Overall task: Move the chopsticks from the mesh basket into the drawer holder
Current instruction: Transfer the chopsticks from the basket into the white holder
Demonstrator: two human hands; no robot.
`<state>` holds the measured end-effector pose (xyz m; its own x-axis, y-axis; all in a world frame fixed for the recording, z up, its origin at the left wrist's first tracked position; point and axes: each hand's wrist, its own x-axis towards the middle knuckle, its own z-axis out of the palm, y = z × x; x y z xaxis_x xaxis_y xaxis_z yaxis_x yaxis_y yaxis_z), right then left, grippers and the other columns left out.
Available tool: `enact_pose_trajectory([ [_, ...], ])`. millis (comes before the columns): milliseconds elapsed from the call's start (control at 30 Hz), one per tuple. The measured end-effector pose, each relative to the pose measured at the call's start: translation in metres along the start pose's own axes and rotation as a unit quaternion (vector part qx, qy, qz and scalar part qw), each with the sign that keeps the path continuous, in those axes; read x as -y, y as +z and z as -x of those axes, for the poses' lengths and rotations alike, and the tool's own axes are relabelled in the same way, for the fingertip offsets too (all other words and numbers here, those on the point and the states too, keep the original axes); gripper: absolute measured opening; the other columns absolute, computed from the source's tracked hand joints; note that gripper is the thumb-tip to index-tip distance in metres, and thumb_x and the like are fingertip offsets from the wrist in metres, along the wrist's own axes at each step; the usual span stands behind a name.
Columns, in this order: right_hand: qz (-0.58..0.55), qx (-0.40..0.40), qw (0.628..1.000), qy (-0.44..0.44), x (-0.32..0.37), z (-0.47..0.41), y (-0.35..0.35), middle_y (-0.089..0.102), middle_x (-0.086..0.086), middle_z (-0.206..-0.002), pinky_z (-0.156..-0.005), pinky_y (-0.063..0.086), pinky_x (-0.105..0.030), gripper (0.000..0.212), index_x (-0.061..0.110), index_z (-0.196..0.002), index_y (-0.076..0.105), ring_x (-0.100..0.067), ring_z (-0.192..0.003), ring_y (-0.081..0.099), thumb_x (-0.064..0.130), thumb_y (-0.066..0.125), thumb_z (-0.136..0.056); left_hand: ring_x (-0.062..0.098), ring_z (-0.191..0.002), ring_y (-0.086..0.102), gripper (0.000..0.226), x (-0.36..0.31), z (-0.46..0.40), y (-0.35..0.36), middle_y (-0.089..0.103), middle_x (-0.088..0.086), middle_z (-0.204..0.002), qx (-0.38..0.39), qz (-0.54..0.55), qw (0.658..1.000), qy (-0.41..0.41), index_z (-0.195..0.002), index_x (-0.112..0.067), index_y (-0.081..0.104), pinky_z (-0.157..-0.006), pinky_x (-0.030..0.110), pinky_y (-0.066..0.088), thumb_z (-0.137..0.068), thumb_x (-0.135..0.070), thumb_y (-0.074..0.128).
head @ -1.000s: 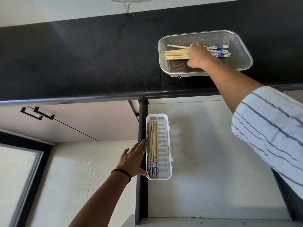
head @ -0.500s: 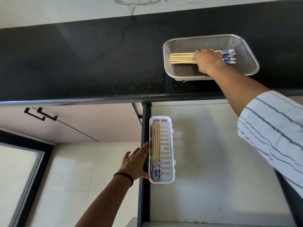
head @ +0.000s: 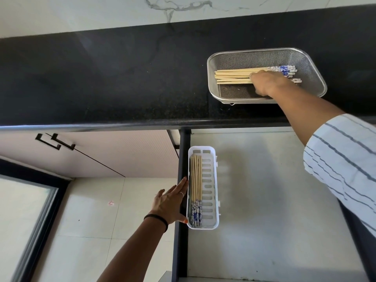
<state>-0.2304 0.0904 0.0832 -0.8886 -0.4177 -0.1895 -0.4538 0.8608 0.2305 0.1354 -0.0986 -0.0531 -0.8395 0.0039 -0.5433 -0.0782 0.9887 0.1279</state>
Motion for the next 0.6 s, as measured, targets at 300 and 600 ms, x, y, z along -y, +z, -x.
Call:
enact_pose_trajectory([
  [300, -0.109, -0.077, 0.988, -0.082, -0.017, 0.008, -0.014, 0.044, -0.003, -0.066, -0.048, 0.032, -0.03, 0.026, 0.006, -0.115, 0.045, -0.02, -0.057, 0.046, 0.001, 0.046, -0.09, 0.012, -0.148, 0.015, 0.124, -0.003, -0.002, -0.001, -0.017, -0.012, -0.16, 0.007, -0.002, 1.0, -0.01, -0.154, -0.022, -0.011, -0.12, 0.044, 0.018, -0.072, -0.053, 0.076],
  [600, -0.427, -0.187, 0.876, -0.119, 0.032, 0.094, -0.065, 0.05, -0.003, -0.082, -0.051, 0.036, -0.021, 0.021, 0.006, -0.112, 0.047, -0.007, -0.059, 0.045, 0.022, 0.039, -0.101, 0.013, -0.148, 0.018, 0.126, -0.006, -0.003, -0.001, -0.013, -0.011, -0.161, 0.005, -0.006, 1.0, -0.026, -0.154, -0.021, -0.011, -0.12, 0.044, 0.021, -0.07, -0.051, 0.078],
])
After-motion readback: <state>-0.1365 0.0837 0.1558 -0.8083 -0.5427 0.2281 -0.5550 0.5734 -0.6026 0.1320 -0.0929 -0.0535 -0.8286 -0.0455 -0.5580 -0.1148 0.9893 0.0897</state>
